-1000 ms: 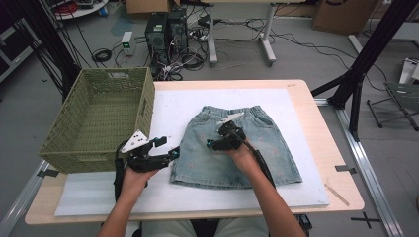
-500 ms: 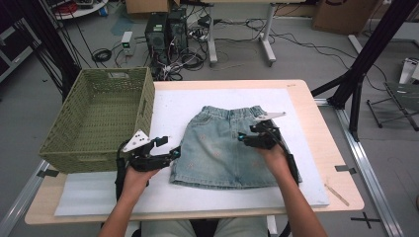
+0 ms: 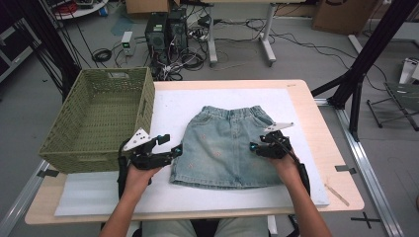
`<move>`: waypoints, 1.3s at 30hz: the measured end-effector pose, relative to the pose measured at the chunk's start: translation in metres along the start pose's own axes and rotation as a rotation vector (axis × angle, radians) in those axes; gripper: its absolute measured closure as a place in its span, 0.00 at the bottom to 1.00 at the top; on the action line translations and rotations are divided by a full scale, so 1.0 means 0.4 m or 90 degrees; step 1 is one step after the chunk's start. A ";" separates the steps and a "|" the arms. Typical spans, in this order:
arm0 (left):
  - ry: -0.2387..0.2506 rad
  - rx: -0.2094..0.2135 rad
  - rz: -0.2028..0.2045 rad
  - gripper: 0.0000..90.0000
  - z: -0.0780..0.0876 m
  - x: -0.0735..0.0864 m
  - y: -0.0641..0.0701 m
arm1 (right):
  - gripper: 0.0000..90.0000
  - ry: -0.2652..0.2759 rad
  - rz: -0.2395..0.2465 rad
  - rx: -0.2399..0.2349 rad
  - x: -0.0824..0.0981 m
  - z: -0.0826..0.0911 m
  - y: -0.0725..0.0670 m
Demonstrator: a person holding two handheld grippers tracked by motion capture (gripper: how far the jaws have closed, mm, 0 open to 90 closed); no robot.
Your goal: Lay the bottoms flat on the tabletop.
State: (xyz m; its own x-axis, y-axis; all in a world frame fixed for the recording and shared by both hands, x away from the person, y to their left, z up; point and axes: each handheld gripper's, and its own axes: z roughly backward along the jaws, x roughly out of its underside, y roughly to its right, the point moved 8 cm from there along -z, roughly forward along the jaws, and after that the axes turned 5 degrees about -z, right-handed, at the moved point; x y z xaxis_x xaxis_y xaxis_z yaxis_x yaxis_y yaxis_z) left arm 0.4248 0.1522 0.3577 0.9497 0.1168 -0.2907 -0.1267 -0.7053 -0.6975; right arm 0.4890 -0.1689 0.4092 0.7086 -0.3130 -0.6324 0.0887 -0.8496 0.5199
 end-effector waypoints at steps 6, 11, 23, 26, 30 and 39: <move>0.002 -0.004 -0.007 0.33 0.002 -0.009 0.004 | 0.51 -0.054 0.041 -0.004 0.003 -0.056 -0.025; -0.003 -0.004 -0.007 0.33 0.000 -0.006 0.001 | 0.49 -0.036 0.020 -0.032 0.005 -0.032 -0.023; 0.009 -0.005 -0.005 0.33 0.006 -0.014 0.006 | 0.50 -0.043 0.030 0.004 0.056 0.014 0.024; 0.007 -0.005 -0.007 0.33 0.006 -0.014 0.005 | 0.48 -0.032 0.009 -0.014 0.061 0.010 0.025; 0.004 -0.005 -0.006 0.33 0.004 -0.012 0.006 | 0.48 -0.012 -0.001 -0.024 0.057 0.033 0.030; 0.004 -0.011 -0.007 0.33 0.004 -0.016 0.012 | 0.54 -0.028 0.029 0.017 0.110 0.059 0.085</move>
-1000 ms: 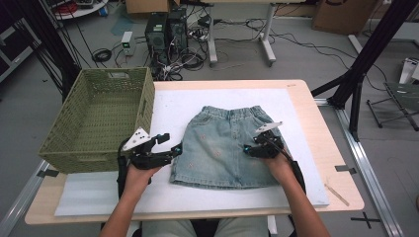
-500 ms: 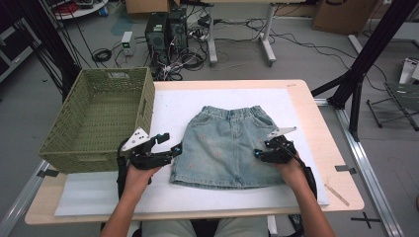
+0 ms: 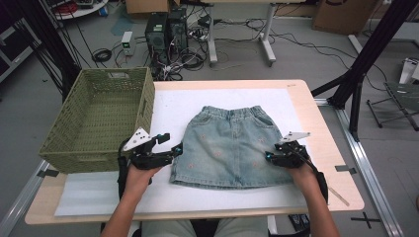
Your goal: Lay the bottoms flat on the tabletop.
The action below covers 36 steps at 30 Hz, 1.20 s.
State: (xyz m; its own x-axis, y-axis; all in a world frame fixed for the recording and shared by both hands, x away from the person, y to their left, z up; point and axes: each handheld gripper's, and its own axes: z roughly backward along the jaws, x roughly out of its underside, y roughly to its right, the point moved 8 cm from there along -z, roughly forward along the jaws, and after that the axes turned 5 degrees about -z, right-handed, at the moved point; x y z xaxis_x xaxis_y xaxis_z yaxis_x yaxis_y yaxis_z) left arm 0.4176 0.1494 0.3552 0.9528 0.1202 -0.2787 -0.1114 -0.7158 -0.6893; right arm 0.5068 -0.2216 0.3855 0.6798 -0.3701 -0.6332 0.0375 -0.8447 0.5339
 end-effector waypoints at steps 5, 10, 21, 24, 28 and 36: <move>-0.002 0.000 -0.001 0.33 -0.001 0.002 -0.001 | 0.54 0.013 -0.014 -0.010 -0.010 0.027 0.004; 0.001 0.000 0.001 0.33 -0.002 0.001 -0.002 | 0.56 -0.036 0.008 0.002 0.020 0.016 0.018; 0.010 -0.003 0.003 0.33 0.006 -0.003 -0.007 | 0.74 -0.018 -0.001 -0.046 0.060 0.081 0.032; 0.014 -0.003 0.005 0.33 0.007 -0.002 -0.005 | 0.75 -0.031 -0.003 -0.043 0.085 0.078 0.035; 0.013 -0.001 0.003 0.33 0.007 -0.003 -0.003 | 0.75 -0.037 0.007 -0.046 0.106 0.099 0.032; 0.011 0.002 0.002 0.33 0.003 -0.001 0.000 | 0.86 -0.027 0.012 -0.058 0.168 0.154 0.034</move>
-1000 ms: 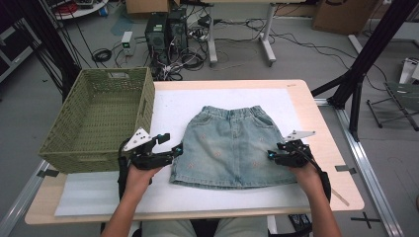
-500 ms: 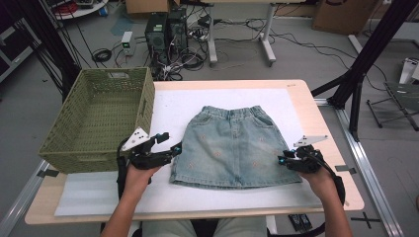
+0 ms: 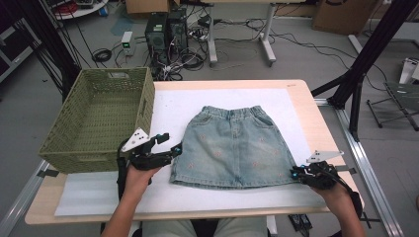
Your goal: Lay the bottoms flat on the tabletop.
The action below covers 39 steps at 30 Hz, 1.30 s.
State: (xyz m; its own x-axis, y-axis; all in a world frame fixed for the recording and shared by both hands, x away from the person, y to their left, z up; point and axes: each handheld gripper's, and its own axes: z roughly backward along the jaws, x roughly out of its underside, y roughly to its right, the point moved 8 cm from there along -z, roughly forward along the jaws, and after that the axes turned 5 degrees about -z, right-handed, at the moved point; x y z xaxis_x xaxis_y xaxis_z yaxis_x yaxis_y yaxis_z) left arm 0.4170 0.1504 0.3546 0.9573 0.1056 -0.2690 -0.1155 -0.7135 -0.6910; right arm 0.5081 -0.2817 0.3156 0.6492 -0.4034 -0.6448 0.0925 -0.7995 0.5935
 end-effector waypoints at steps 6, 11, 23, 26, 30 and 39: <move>0.000 0.003 -0.002 0.33 0.001 0.001 0.001 | 0.67 0.036 -0.031 -0.020 -0.034 0.003 -0.012; -0.001 0.003 -0.005 0.33 0.006 0.003 0.002 | 0.64 0.136 -0.074 -0.028 -0.125 -0.016 -0.031; 0.008 0.004 -0.007 0.33 0.025 0.001 0.004 | 0.37 0.095 -0.019 -0.056 -0.328 -0.192 -0.146; 0.008 0.006 -0.009 0.33 0.027 0.002 0.006 | 0.42 0.079 -0.013 -0.076 -0.348 -0.227 -0.175; 0.009 0.008 -0.008 0.33 0.025 0.001 0.008 | 0.40 0.023 0.009 -0.051 -0.342 -0.280 -0.191; 0.014 0.009 -0.011 0.33 0.031 -0.002 0.010 | 0.35 0.000 0.023 -0.029 -0.329 -0.292 -0.197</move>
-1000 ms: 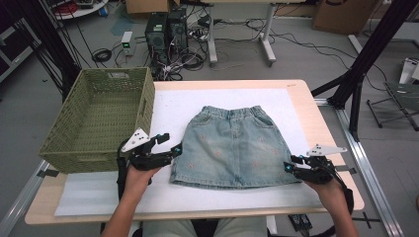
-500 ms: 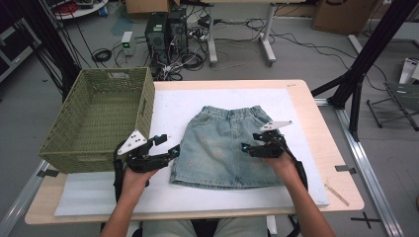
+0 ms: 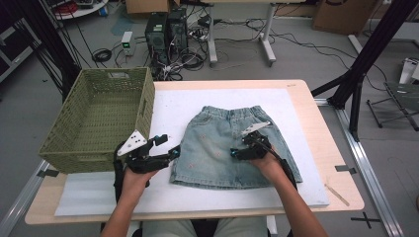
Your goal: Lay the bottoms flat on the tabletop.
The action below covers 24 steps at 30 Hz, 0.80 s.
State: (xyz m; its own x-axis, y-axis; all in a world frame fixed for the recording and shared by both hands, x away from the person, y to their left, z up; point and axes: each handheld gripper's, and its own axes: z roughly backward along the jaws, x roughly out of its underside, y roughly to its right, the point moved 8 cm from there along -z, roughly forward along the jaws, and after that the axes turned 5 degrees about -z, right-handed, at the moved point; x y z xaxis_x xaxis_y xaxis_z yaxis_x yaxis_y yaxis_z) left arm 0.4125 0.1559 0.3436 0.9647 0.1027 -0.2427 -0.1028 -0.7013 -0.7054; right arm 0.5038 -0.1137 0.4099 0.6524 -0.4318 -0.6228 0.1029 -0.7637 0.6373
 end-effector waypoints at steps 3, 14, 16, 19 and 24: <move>-0.002 -0.002 0.003 0.33 0.002 0.003 -0.003 | 0.36 0.038 -0.024 -0.013 -0.015 0.037 0.001; -0.001 0.005 0.001 0.33 -0.004 0.003 0.003 | 0.50 0.010 -0.005 0.061 0.070 0.069 0.073; -0.003 0.004 0.000 0.33 -0.005 0.004 0.002 | 0.50 0.010 -0.020 0.050 0.071 0.071 0.076; -0.006 0.003 0.001 0.33 -0.006 0.006 0.001 | 0.44 0.035 -0.033 0.022 0.050 0.084 0.065; -0.009 0.005 0.001 0.33 -0.012 0.011 0.002 | 0.37 0.073 -0.047 0.017 0.003 0.081 0.058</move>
State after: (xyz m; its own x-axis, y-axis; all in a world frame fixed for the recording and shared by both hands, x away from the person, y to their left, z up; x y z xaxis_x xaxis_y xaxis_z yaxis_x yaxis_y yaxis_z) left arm 0.4177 0.1521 0.3452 0.9612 0.1114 -0.2525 -0.1060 -0.6959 -0.7103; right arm 0.4826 -0.1473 0.4093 0.7255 -0.3182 -0.6103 0.1341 -0.8044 0.5788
